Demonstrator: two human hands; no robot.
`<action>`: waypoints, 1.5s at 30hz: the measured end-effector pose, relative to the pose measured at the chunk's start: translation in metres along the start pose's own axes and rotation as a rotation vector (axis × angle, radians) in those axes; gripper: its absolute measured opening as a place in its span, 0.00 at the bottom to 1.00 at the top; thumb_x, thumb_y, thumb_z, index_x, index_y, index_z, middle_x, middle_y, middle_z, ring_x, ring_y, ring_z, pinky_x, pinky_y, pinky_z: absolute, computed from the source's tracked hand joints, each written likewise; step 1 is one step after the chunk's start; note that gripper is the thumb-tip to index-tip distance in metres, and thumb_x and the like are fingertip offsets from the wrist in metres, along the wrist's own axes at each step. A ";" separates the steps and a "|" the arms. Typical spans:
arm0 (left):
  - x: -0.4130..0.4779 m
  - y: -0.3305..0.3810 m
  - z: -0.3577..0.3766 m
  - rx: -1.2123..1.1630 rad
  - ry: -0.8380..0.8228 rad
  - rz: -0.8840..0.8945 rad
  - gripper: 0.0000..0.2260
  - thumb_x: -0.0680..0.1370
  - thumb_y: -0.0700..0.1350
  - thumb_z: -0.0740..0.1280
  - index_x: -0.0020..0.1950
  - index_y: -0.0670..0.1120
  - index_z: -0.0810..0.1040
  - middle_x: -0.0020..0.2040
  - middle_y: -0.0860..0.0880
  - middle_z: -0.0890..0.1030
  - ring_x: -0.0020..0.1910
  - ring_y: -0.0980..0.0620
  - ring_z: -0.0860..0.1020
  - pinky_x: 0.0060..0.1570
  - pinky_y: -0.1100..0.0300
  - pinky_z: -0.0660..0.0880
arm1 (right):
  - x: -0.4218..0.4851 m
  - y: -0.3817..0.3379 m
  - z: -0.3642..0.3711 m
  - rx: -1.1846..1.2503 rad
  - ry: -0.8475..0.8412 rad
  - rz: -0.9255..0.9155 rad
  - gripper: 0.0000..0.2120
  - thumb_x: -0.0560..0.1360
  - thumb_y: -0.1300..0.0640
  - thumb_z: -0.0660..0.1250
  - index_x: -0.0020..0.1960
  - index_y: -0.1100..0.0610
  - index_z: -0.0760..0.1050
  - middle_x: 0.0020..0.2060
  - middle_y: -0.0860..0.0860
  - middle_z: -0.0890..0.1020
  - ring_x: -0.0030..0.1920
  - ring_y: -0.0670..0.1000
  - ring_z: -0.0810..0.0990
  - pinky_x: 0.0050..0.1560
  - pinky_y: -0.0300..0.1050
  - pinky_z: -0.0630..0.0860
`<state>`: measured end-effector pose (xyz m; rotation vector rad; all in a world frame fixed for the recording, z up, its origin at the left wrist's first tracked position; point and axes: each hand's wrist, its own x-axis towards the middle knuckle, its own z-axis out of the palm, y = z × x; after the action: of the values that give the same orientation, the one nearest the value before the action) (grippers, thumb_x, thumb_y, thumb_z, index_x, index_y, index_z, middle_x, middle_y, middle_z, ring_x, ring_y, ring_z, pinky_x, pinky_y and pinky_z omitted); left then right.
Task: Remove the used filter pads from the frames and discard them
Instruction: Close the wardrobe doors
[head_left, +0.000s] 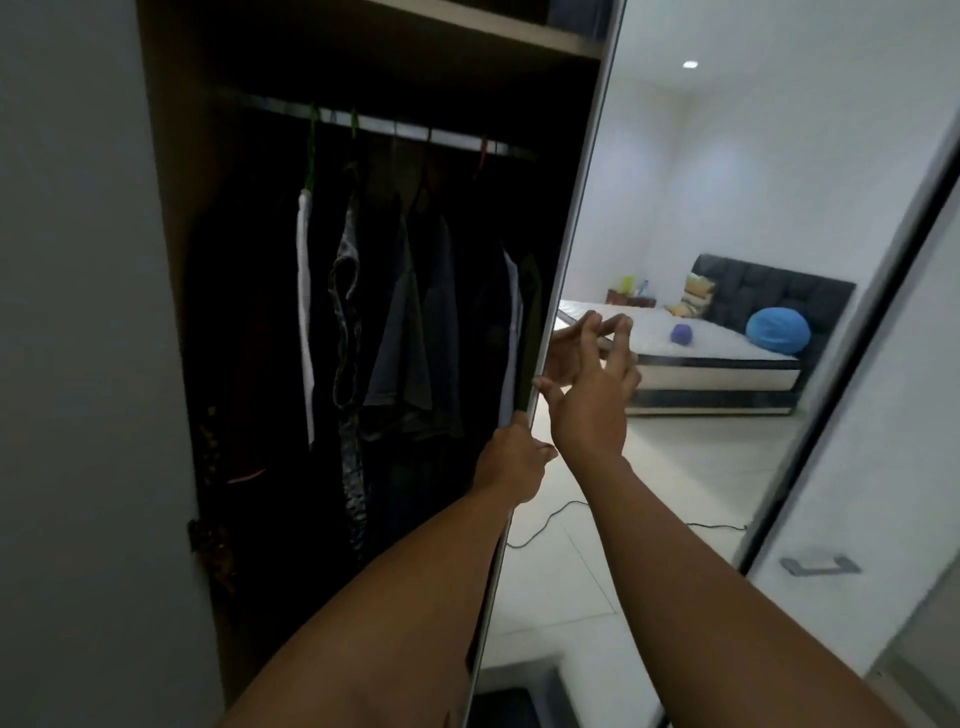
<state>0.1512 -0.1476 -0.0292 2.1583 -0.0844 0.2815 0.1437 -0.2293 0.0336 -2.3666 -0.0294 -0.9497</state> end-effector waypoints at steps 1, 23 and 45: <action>-0.002 -0.010 0.001 0.001 0.003 -0.020 0.10 0.79 0.45 0.68 0.56 0.42 0.72 0.39 0.55 0.74 0.49 0.46 0.80 0.43 0.59 0.72 | -0.007 -0.003 0.005 0.014 0.002 0.020 0.44 0.74 0.52 0.73 0.79 0.42 0.48 0.80 0.47 0.42 0.78 0.58 0.47 0.58 0.55 0.73; 0.055 -0.005 0.008 0.012 -0.028 0.071 0.10 0.76 0.49 0.71 0.53 0.45 0.77 0.55 0.45 0.74 0.52 0.43 0.78 0.52 0.50 0.78 | 0.038 -0.002 0.015 -0.140 0.160 0.070 0.42 0.72 0.51 0.75 0.78 0.44 0.55 0.79 0.50 0.49 0.75 0.59 0.53 0.55 0.56 0.77; -0.087 -0.007 -0.057 0.173 -0.030 0.086 0.32 0.78 0.53 0.68 0.78 0.46 0.60 0.74 0.46 0.67 0.72 0.46 0.67 0.68 0.53 0.68 | -0.101 -0.005 -0.069 0.031 -0.300 0.005 0.26 0.83 0.56 0.56 0.79 0.51 0.55 0.80 0.49 0.51 0.74 0.52 0.64 0.69 0.46 0.64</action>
<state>0.0581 -0.1010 -0.0241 2.3346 -0.1758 0.3161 0.0238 -0.2424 0.0119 -2.4582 -0.1532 -0.5803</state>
